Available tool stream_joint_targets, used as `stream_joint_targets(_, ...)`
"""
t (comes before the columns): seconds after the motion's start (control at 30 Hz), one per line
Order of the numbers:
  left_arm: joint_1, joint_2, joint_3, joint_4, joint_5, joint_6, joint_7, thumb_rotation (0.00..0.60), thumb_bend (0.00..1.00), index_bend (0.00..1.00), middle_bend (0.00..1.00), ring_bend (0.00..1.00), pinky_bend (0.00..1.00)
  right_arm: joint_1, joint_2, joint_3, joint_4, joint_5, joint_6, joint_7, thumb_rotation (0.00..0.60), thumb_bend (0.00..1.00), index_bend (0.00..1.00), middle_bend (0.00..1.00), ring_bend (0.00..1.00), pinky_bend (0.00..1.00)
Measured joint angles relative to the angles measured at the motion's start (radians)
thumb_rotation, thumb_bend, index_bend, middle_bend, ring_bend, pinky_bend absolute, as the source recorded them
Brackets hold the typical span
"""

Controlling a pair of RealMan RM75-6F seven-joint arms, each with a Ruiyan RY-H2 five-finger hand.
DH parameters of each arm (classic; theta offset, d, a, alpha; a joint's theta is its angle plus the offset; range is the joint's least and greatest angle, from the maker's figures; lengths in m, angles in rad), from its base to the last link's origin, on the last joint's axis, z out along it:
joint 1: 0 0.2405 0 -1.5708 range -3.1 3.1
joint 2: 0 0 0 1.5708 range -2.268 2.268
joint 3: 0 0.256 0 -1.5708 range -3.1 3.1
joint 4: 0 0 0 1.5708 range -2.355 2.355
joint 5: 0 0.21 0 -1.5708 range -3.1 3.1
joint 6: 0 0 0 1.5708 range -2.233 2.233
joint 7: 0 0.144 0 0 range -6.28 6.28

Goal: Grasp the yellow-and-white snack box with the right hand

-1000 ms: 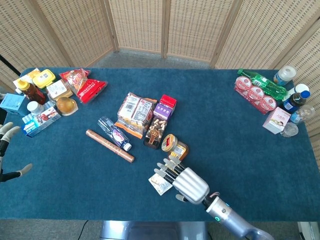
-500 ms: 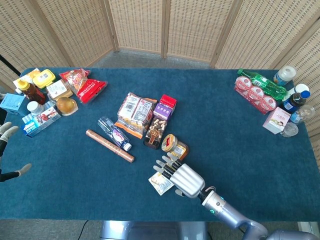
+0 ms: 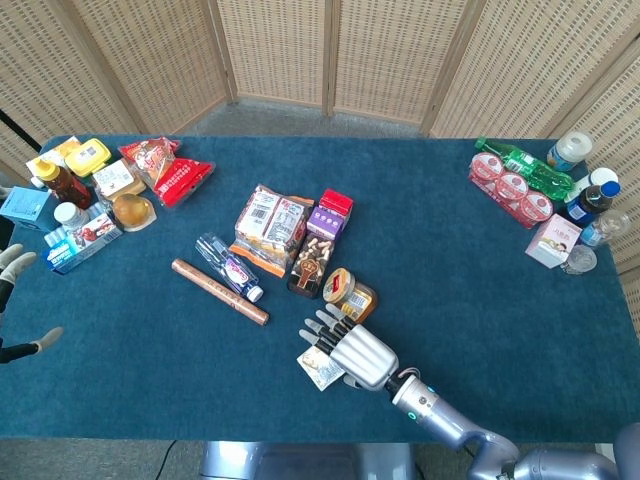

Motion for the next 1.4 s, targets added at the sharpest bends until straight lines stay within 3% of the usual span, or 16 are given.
stream_joint_targets(0.07, 0.001, 0.001, 0.0, -0.001, 0.0, 0.001, -0.002, 0.6, 0.04, 0.13, 0.0, 0.0, 0.09, 0.003, -0.01, -0.003, 0.01, 0.003, 0.003, -0.008, 0.6, 0.0, 0.01, 0.05, 0.0, 0.0)
stream_joint_targets(0.17, 0.002, 0.002, 0.0, -0.001, 0.002, 0.001, -0.007, 0.6, 0.04, 0.13, 0.0, 0.0, 0.09, 0.007, -0.024, -0.009, 0.026, 0.0, 0.01, 0.0, 0.6, 0.0, 0.13, 0.22, 0.06, 0.03)
stream_joint_targets(0.3, 0.003, 0.004, 0.0, -0.001, 0.005, 0.003, -0.015, 0.6, 0.05, 0.13, 0.0, 0.0, 0.09, 0.013, -0.039, -0.018, 0.054, -0.021, 0.033, 0.033, 0.6, 0.02, 0.37, 0.5, 0.32, 0.32)
stream_joint_targets(0.5, 0.004, 0.006, -0.001, 0.0, 0.007, 0.003, -0.021, 0.6, 0.04, 0.13, 0.0, 0.0, 0.09, 0.022, -0.051, -0.036, 0.079, -0.035, 0.055, 0.083, 0.6, 0.08, 0.45, 0.66, 0.49, 0.48)
stream_joint_targets(0.73, 0.006, 0.007, -0.003, 0.002, 0.005, 0.005, -0.027, 0.6, 0.04, 0.13, 0.0, 0.0, 0.09, 0.014, -0.022, -0.045, 0.042, -0.045, 0.096, 0.079, 0.6, 0.12, 0.46, 0.68, 0.51, 0.49)
stream_joint_targets(1.03, 0.005, 0.005, 0.0, -0.001, 0.012, 0.0, -0.022, 0.6, 0.04, 0.13, 0.0, 0.0, 0.09, -0.007, 0.071, -0.051, -0.089, -0.085, 0.169, 0.035, 0.6, 0.13, 0.46, 0.68, 0.51, 0.49)
stream_joint_targets(1.4, 0.004, 0.006, 0.0, -0.003, 0.01, -0.003, -0.022, 0.6, 0.04, 0.13, 0.0, 0.0, 0.09, 0.01, 0.144, 0.008, -0.228, -0.08, 0.18, -0.014, 0.6, 0.13, 0.47, 0.68, 0.51, 0.49)
